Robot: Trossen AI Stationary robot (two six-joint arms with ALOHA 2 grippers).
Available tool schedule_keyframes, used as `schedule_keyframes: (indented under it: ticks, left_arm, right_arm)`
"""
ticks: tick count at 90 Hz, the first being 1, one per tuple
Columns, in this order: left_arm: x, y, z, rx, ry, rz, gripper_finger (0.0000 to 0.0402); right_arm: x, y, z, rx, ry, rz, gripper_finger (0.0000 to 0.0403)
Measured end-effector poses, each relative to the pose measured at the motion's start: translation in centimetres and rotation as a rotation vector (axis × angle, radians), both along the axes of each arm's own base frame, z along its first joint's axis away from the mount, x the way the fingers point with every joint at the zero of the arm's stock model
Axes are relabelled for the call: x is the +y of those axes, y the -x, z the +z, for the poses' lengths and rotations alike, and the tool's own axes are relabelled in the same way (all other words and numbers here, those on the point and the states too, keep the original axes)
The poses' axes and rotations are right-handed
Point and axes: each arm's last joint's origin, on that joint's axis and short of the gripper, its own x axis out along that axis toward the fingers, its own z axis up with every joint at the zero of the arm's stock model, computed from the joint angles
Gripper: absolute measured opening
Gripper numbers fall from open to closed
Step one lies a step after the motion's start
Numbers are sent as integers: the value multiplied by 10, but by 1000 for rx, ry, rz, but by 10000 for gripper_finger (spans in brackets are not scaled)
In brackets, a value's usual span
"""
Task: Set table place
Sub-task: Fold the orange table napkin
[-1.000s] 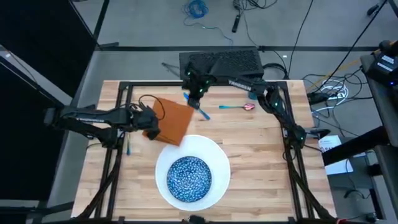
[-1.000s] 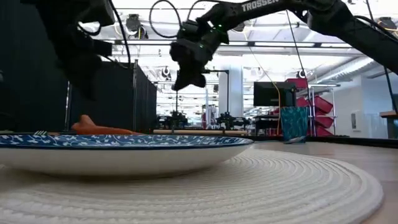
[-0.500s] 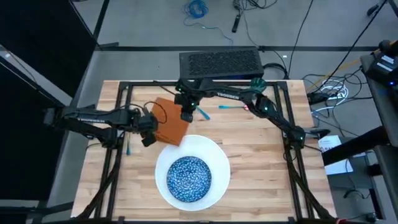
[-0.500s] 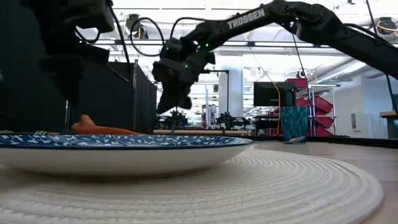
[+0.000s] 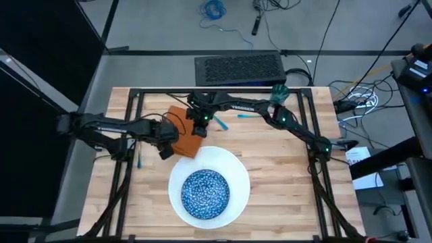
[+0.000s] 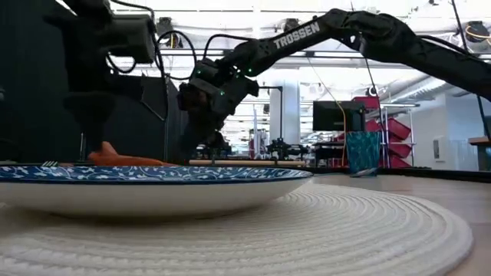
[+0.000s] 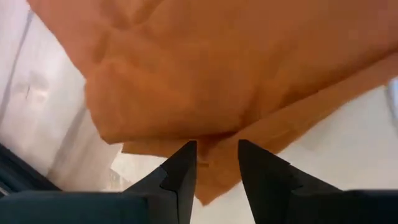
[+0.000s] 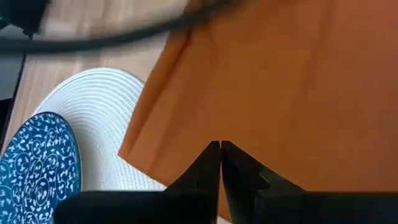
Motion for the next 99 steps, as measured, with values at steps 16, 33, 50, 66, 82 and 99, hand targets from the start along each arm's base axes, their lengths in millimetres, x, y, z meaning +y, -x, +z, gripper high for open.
schedule_keyframes:
  ticks: [16, 33, 50, 66, 82, 99]
  left_arm:
    - [2, -3, -5, 18, -27, 7, 104]
    - [4, -6, -6, 11, -79, 11, 104]
    - [4, -6, -6, 10, -77, 10, 104]
    - [3, -1, -13, 25, -50, 31, 104]
    - [2, 3, -18, 31, -38, 55, 104]
    - [2, 1, -18, 12, -41, 56, 104]
  right_arm:
    - [3, -1, -1, -19, -30, 39, 0]
    - [3, -1, -3, -26, -46, 59, 0]
    - [3, -1, -3, -24, -47, 59, 0]
    - [5, -4, -18, -4, -66, 66, 0]
    - [6, -5, -44, 46, -122, 66, 0]
    - [6, -5, -50, 54, -127, 67, 0]
